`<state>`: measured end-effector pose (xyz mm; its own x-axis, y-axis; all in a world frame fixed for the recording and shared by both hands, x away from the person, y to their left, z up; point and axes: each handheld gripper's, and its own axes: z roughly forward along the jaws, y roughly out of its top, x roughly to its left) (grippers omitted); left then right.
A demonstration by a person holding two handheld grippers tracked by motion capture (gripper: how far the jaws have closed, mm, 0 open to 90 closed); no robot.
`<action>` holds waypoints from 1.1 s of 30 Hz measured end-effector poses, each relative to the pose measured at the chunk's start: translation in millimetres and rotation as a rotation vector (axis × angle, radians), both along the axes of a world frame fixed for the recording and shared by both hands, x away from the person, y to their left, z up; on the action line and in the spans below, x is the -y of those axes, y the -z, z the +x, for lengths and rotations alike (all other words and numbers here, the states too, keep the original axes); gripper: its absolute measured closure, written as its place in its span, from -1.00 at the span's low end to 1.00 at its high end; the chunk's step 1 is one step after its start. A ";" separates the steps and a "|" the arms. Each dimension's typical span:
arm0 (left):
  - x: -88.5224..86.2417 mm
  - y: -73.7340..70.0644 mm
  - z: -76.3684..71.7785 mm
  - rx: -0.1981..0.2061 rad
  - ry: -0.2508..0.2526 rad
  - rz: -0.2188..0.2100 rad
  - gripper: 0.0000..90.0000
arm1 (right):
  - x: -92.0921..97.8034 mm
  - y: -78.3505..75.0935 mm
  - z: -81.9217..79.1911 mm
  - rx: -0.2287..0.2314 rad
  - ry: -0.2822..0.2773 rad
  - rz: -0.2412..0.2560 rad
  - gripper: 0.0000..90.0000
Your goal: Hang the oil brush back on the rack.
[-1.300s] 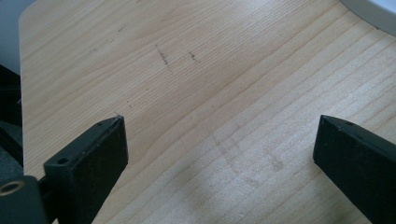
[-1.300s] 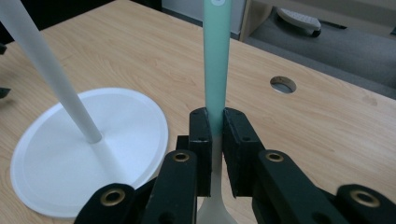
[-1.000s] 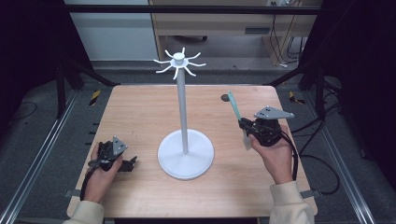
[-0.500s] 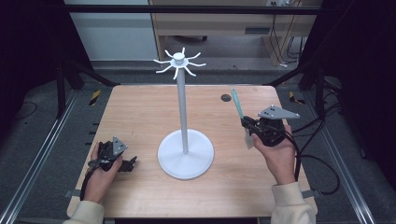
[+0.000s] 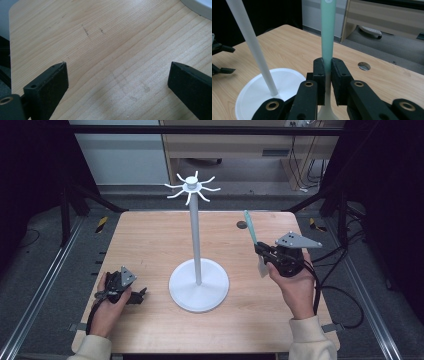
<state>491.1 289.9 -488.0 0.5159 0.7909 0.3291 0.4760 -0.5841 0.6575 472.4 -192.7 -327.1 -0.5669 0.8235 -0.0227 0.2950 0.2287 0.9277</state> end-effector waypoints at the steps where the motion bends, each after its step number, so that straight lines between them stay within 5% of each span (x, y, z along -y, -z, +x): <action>1: -0.1 -0.1 0.0 0.000 0.000 0.000 -0.94 | -1.2 -1.5 -1.1 0.005 -0.006 0.004 0.83; 33: -0.6 -0.8 -0.2 0.008 -0.005 -0.008 -0.94 | -27.9 -25.3 -22.9 0.106 -0.095 0.038 0.83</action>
